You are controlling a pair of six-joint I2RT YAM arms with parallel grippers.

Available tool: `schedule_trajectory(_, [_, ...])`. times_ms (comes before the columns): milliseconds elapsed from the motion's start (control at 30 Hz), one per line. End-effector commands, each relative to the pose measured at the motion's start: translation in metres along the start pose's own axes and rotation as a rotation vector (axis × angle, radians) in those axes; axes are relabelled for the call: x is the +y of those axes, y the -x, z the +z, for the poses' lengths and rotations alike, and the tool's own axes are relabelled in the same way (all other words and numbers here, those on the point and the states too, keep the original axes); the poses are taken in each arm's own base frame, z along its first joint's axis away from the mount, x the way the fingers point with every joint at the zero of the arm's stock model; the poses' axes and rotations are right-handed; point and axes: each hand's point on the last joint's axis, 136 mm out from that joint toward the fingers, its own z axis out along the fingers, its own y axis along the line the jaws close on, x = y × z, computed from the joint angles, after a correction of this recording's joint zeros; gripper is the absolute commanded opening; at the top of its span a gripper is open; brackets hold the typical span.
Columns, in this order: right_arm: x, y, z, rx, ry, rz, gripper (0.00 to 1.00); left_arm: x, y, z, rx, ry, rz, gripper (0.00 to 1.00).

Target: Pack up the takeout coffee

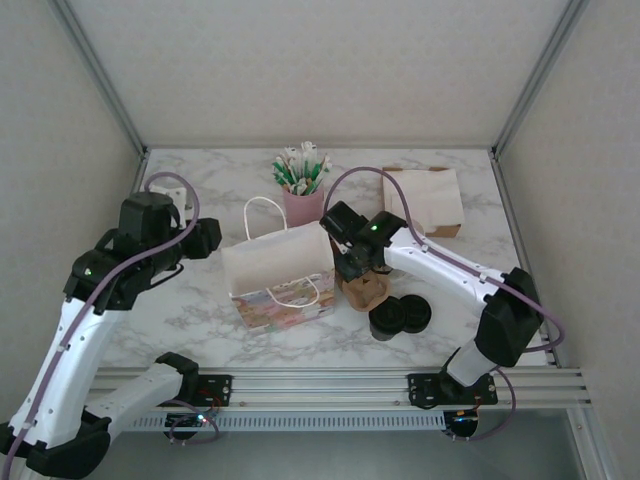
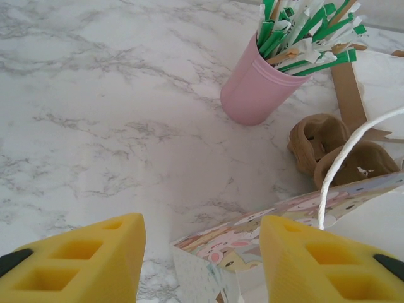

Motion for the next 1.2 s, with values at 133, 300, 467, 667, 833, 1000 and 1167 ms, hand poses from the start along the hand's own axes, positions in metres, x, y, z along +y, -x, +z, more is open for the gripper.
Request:
schedule_trajectory(133, [0.002, -0.011, 0.015, 0.062, -0.031, -0.040, 0.47, 0.003, -0.002, -0.005, -0.016, 0.008, -0.023, 0.52])
schedule_trajectory(300, [-0.001, -0.014, 0.022, 0.078, -0.056, -0.044, 0.47, 0.004, -0.003, -0.004, -0.014, 0.013, -0.026, 0.52])
schedule_trajectory(467, [0.001, -0.017, 0.030, 0.102, -0.060, -0.044, 0.47, 0.004, -0.003, -0.005, -0.019, 0.014, -0.026, 0.52])
schedule_trajectory(667, [-0.003, -0.019, 0.038, 0.113, -0.061, 0.005, 0.47, 0.005, -0.003, -0.005, -0.020, 0.016, -0.028, 0.52])
schedule_trajectory(833, [-0.007, -0.017, 0.035, 0.103, -0.046, 0.067, 0.48, 0.006, -0.002, -0.006, -0.026, 0.019, -0.029, 0.52])
schedule_trajectory(1000, [-0.008, -0.015, 0.031, 0.099, -0.033, 0.129, 0.48, 0.006, -0.002, -0.006, -0.028, 0.019, -0.032, 0.52])
schedule_trajectory(1167, [-0.009, -0.019, 0.033, 0.123, -0.040, 0.180, 0.48, 0.007, -0.002, -0.006, -0.029, 0.022, -0.036, 0.52])
